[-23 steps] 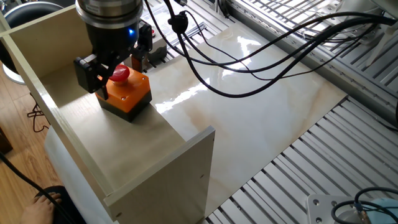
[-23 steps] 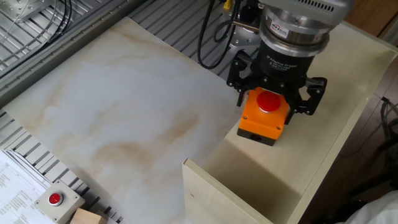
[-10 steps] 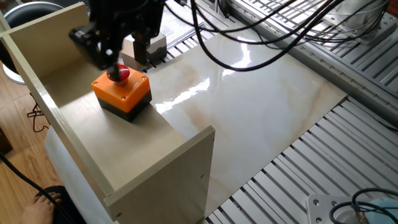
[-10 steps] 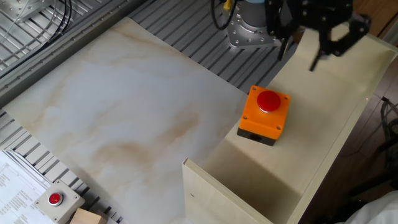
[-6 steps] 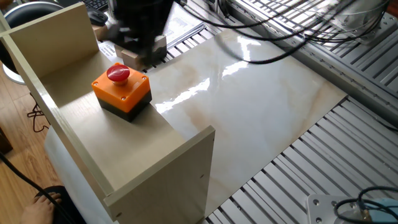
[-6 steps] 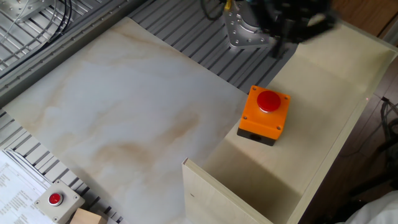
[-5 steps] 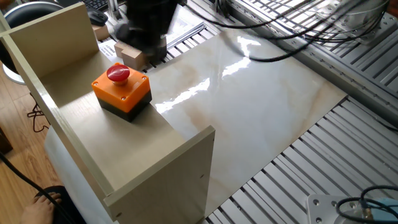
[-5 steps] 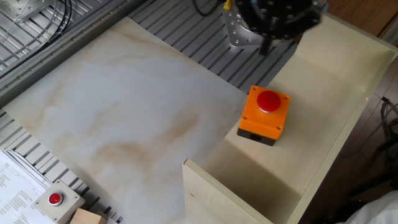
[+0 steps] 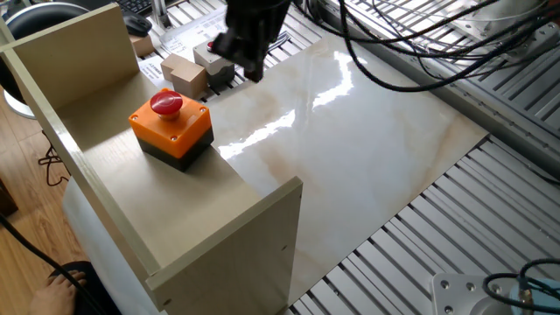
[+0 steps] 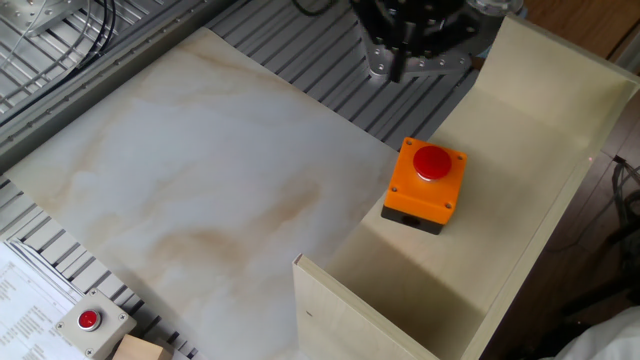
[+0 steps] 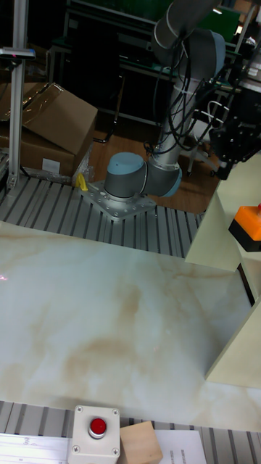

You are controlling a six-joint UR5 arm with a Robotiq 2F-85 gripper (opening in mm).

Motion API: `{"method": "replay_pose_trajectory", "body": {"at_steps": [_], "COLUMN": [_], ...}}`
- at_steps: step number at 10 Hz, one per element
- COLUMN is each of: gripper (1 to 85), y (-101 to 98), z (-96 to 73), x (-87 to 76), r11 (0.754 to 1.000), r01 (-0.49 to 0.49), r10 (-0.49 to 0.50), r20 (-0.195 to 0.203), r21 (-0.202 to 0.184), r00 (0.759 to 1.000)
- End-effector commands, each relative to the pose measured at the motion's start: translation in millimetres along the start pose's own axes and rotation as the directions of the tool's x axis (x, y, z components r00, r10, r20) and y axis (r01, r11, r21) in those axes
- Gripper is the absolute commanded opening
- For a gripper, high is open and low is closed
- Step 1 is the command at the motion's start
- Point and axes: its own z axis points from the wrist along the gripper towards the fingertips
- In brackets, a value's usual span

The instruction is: Put the object on the shelf

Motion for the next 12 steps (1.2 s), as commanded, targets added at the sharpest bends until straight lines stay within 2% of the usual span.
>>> {"method": "replay_pose_trajectory", "body": {"at_steps": [1, 2, 3, 4, 5, 6, 7, 8, 9, 10, 11, 12], "gripper": [1.7, 1.7, 1.7, 1.7, 1.7, 1.7, 1.7, 1.7, 1.7, 1.7, 1.7, 1.7], "y": [-62.7, -58.7, -66.2, -76.6, -84.7, -98.5, -123.2, -162.7, -177.7, -174.3, -172.3, -165.5], "z": [29.2, 34.5, 35.4, 36.1, 36.2, 33.6, 38.4, 51.4, 62.5, 72.8, 79.0, 80.6], "x": [-10.8, -6.0, 1.7, 8.7, 13.1, 22.9, 27.1, 27.6, 32.1, 45.6, 57.2, 62.6], "r11": [0.985, 0.987, 0.996, 0.999, 0.991, 0.986, 0.990, 0.996, 0.999, 0.994, 0.992, 0.989], "r01": [0.168, 0.129, 0.061, -0.038, -0.131, -0.153, -0.123, -0.063, -0.051, -0.096, -0.120, -0.131], "r10": [-0.165, -0.123, -0.059, 0.038, 0.131, 0.155, 0.124, 0.064, 0.051, 0.093, 0.116, 0.124], "r20": [0.069, 0.068, 0.031, -0.002, -0.018, -0.018, -0.009, -0.015, -0.028, -0.059, -0.081, -0.084], "r21": [-0.040, -0.094, -0.071, -0.032, 0.001, 0.063, 0.073, 0.056, -0.016, -0.045, -0.041, -0.075], "r00": [0.984, 0.990, 0.998, 0.999, 0.991, 0.988, 0.992, 0.998, 0.998, 0.994, 0.990, 0.989]}}
